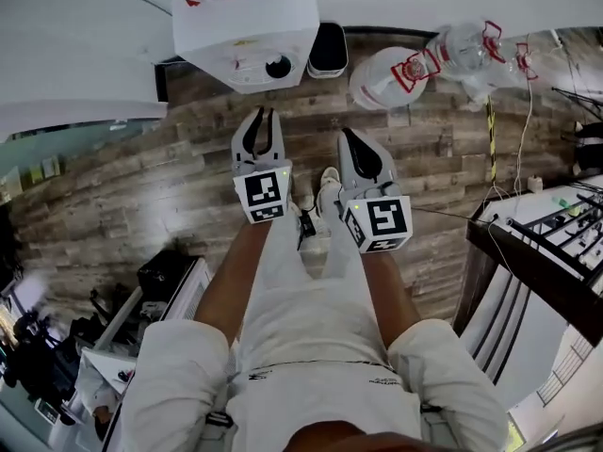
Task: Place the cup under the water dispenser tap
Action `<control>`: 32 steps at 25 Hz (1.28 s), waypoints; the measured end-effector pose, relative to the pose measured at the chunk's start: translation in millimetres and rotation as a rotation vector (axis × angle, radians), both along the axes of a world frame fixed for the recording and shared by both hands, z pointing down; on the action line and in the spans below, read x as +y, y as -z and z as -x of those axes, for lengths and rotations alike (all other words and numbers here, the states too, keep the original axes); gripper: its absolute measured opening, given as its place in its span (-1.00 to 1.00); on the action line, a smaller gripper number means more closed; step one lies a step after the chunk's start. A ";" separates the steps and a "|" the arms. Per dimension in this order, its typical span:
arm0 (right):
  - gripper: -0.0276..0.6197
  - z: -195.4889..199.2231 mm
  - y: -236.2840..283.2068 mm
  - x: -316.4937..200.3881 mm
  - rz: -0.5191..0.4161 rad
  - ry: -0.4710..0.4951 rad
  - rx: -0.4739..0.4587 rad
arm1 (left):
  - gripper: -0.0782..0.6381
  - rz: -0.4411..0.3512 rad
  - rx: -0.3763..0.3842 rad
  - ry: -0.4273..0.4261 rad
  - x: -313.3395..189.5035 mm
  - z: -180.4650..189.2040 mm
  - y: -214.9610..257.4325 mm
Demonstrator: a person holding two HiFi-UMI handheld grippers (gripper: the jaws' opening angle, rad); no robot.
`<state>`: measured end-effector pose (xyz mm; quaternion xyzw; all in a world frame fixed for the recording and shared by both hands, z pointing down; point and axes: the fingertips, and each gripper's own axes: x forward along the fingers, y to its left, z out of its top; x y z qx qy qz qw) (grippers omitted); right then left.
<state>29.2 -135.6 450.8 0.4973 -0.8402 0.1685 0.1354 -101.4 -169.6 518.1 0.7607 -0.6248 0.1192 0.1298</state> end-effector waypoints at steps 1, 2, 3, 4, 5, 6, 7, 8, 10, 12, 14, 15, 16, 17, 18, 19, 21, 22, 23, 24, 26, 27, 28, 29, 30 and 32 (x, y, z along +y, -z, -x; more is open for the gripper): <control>-0.92 2.1 9.8 3.4 -0.004 0.000 -0.002 | -0.66 0.009 0.006 0.013 5.0 2.3 10.9; -0.92 3.9 19.3 6.5 -0.008 -0.002 -0.007 | -0.69 0.015 0.011 0.024 9.7 4.3 21.9; -0.92 5.5 28.6 9.5 -0.012 -0.004 -0.011 | -0.73 0.019 0.013 0.032 14.3 5.8 33.3; -0.92 6.8 37.8 12.8 -0.016 -0.007 -0.015 | -0.78 0.020 0.012 0.037 19.2 6.7 44.9; -0.92 7.7 46.8 16.8 -0.019 -0.010 -0.019 | -0.79 0.019 0.011 0.038 24.7 7.0 56.5; -0.92 8.3 55.4 21.3 -0.021 -0.013 -0.022 | -0.79 0.018 0.011 0.037 30.5 6.8 67.6; -0.92 8.7 63.5 25.8 -0.024 -0.016 -0.026 | -0.79 0.016 0.012 0.034 35.9 6.5 78.3; -0.92 9.1 71.0 30.1 -0.027 -0.019 -0.028 | -0.79 0.015 0.014 0.029 40.7 6.1 88.6; -0.92 10.9 84.6 38.5 -0.036 -0.021 -0.029 | -0.79 0.013 0.024 0.013 49.7 5.6 108.2; -0.92 14.9 97.0 47.6 -0.041 -0.019 -0.034 | -0.79 0.008 0.027 -0.008 59.8 6.2 127.3; -0.92 18.8 109.3 55.9 -0.040 -0.010 -0.039 | -0.79 0.000 0.032 -0.025 69.6 6.5 146.0; -0.92 19.9 115.2 58.9 -0.040 -0.005 -0.038 | -0.79 -0.005 0.044 -0.031 73.5 5.6 155.2; -0.92 20.9 121.2 61.5 -0.041 -0.002 -0.036 | -0.79 -0.010 0.060 -0.037 76.8 4.5 164.1; -0.92 22.2 127.0 64.2 -0.046 0.001 -0.034 | -0.79 -0.017 0.071 -0.042 80.2 4.1 172.1; -0.92 23.7 132.5 66.7 -0.053 0.002 -0.035 | -0.79 -0.022 0.076 -0.047 83.6 4.5 178.8; -0.92 25.1 137.6 68.5 -0.062 0.001 -0.036 | -0.79 -0.025 0.076 -0.051 86.6 5.3 184.4; -0.92 27.5 146.9 69.7 -0.079 0.005 -0.039 | -0.79 -0.025 0.082 -0.059 90.7 5.7 194.8; -0.92 29.1 151.1 70.4 -0.086 0.012 -0.040 | -0.79 -0.025 0.087 -0.061 92.3 5.7 200.1; -0.92 31.6 155.0 71.6 -0.093 0.023 -0.043 | -0.79 -0.028 0.089 -0.062 93.9 6.3 206.0; -0.92 34.0 158.5 73.3 -0.100 0.033 -0.047 | -0.79 -0.034 0.086 -0.064 95.6 7.0 212.0; -0.92 34.7 162.9 76.1 -0.105 0.036 -0.057 | -0.79 -0.049 0.076 -0.072 98.7 6.4 222.7; -0.92 33.1 163.6 75.6 -0.102 0.031 -0.062 | -0.79 -0.054 0.073 -0.075 99.3 5.2 226.5; -0.92 31.5 164.1 73.5 -0.100 0.024 -0.067 | -0.79 -0.057 0.071 -0.078 99.0 4.2 229.5; -0.92 30.7 165.0 70.2 -0.100 0.018 -0.072 | -0.79 -0.059 0.069 -0.080 98.0 3.4 231.8; -0.92 31.0 167.0 66.3 -0.105 0.015 -0.076 | -0.79 -0.061 0.065 -0.084 96.9 2.8 233.9; -0.92 33.3 174.0 59.8 -0.124 0.021 -0.084 | -0.79 -0.070 0.051 -0.093 95.8 0.7 238.8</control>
